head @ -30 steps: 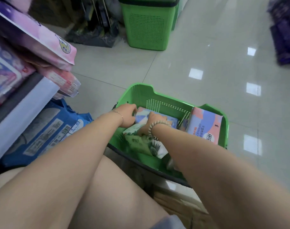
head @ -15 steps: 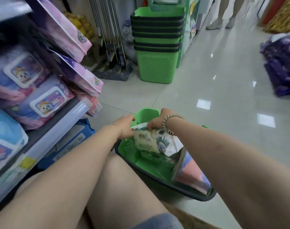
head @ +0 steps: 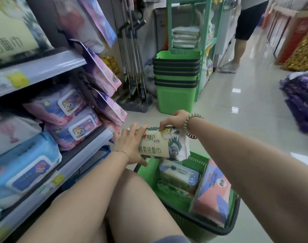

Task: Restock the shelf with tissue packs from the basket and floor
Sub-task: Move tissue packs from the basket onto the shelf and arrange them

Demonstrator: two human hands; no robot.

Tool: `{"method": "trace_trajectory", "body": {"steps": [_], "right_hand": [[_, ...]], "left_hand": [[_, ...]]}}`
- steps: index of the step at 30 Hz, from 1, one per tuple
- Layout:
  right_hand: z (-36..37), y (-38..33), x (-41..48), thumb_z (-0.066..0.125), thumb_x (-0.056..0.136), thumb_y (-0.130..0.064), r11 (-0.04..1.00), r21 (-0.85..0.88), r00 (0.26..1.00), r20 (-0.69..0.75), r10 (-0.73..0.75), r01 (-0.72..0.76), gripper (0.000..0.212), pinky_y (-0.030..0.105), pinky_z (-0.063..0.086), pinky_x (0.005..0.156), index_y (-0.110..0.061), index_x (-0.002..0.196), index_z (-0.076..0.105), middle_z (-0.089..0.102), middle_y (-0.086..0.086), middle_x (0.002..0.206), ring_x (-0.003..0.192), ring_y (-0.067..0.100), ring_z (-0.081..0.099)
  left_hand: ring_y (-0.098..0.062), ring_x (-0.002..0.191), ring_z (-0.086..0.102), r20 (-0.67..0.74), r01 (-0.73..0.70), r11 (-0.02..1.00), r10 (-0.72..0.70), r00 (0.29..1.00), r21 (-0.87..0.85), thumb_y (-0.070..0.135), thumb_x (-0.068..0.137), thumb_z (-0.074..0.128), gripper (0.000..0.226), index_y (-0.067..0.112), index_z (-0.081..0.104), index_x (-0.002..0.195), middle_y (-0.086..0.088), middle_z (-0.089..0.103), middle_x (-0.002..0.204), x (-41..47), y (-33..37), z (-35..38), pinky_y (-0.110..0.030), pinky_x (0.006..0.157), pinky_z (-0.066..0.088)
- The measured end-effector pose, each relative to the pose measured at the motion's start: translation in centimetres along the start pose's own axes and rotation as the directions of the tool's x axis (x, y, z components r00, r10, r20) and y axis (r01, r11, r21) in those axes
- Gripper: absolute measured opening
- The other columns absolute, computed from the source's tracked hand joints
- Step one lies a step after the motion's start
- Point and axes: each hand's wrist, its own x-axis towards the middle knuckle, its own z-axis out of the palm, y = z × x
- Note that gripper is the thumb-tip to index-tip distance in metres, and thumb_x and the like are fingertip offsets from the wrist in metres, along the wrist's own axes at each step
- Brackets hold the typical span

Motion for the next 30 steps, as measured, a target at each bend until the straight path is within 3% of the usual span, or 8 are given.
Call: {"method": "trace_trajectory", "body": {"steps": [3,6,12,16,20,22,27,30], "right_hand": [[-1.1,-1.3,-0.5,0.083,0.052,-0.047,0.998,0.032,0.999,0.012,-0.05,0.049,0.093,0.027,0.044,0.068,-0.005,0.129,0.049,0.052,0.006,0.114,0.096,0.021,0.053],[-1.9,-2.4,-1.0,0.083,0.045,-0.051,0.993,0.03,0.994,0.004,-0.11,0.11,0.086,0.028,0.046,0.069,-0.007,0.115,0.059,0.057,0.006,0.111,0.094,0.019,0.055],[-3.3,-5.6,-3.0,0.083,0.063,-0.032,0.952,0.102,0.957,0.013,-0.29,0.287,0.032,0.026,0.044,0.065,-0.012,0.08,0.065,0.061,0.001,0.087,0.084,0.015,0.055],[-3.4,-8.0,-4.1,0.083,0.065,-0.025,0.881,0.112,0.888,-0.054,-0.456,0.459,0.031,0.034,0.057,0.072,-0.007,0.084,0.067,0.071,0.01,0.087,0.08,0.019,0.065],[-3.1,-10.0,-5.2,0.071,0.074,-0.035,0.749,-0.228,0.72,-0.209,-0.661,0.622,0.02,0.031,0.048,0.081,-0.019,0.085,0.065,0.064,-0.004,0.099,0.096,0.014,0.058],[-2.9,-10.7,-5.7,0.069,0.074,-0.038,0.635,-0.389,0.616,-0.191,-0.764,0.667,0.026,0.036,0.047,0.086,-0.022,0.092,0.061,0.06,-0.003,0.099,0.097,0.016,0.052],[-2.2,-12.0,-7.1,0.067,0.063,-0.066,0.346,-0.677,0.403,-0.079,-0.912,0.649,0.074,0.036,0.039,0.092,-0.023,0.121,0.047,0.051,-0.004,0.112,0.104,0.018,0.045],[-1.8,-12.6,-7.5,0.065,0.058,-0.071,0.237,-0.775,0.299,-0.065,-0.952,0.585,0.094,0.04,0.034,0.098,-0.021,0.132,0.035,0.045,-0.001,0.126,0.116,0.022,0.042]], "left_hand": [[-0.031,0.128,0.03,-0.154,-0.026,0.998,0.034,0.988,0.051,0.057,0.054,0.074,0.113,0.036,0.002,0.139,0.002,0.03,0.137,-0.5,-0.9,-0.9,-0.047,0.095,0.029],[-0.035,0.136,0.024,-0.231,-0.055,0.994,0.076,0.97,0.094,0.051,0.052,0.071,0.109,0.03,0.008,0.139,-0.002,0.037,0.135,-0.7,-1.6,-2.1,-0.048,0.093,0.026],[-0.027,0.123,0.032,-0.335,-0.038,0.996,0.062,0.94,0.078,0.052,0.049,0.071,0.105,0.028,0.014,0.134,-0.004,0.034,0.127,-1.7,-3.8,-6.4,-0.056,0.102,0.023],[-0.026,0.11,0.034,-0.454,-0.017,0.995,0.061,0.889,0.101,0.051,0.043,0.076,0.105,0.027,0.022,0.13,-0.008,0.038,0.119,-2.6,-5.6,-8.8,-0.05,0.093,0.032],[-0.025,0.109,0.031,-0.49,0.089,0.984,-0.003,0.871,0.151,0.057,0.043,0.076,0.105,0.027,0.025,0.13,-0.006,0.032,0.115,-3.2,-6.7,-11.0,-0.053,0.094,0.027],[-0.027,0.106,0.034,-0.537,0.136,0.971,-0.009,0.843,0.196,0.062,0.042,0.074,0.104,0.027,0.029,0.128,-0.006,0.033,0.113,-3.6,-7.0,-12.1,-0.053,0.094,0.024],[-0.026,0.101,0.031,-0.585,0.235,0.958,-0.096,0.806,0.167,0.075,0.043,0.061,0.105,0.027,0.027,0.13,-0.007,0.033,0.111,-5.1,-7.3,-15.7,-0.045,0.084,0.027],[-0.028,0.104,0.03,-0.602,0.259,0.949,-0.103,0.792,0.179,0.068,0.043,0.066,0.105,0.028,0.023,0.131,-0.008,0.033,0.115,-6.3,-7.5,-17.8,-0.045,0.085,0.032]]}}
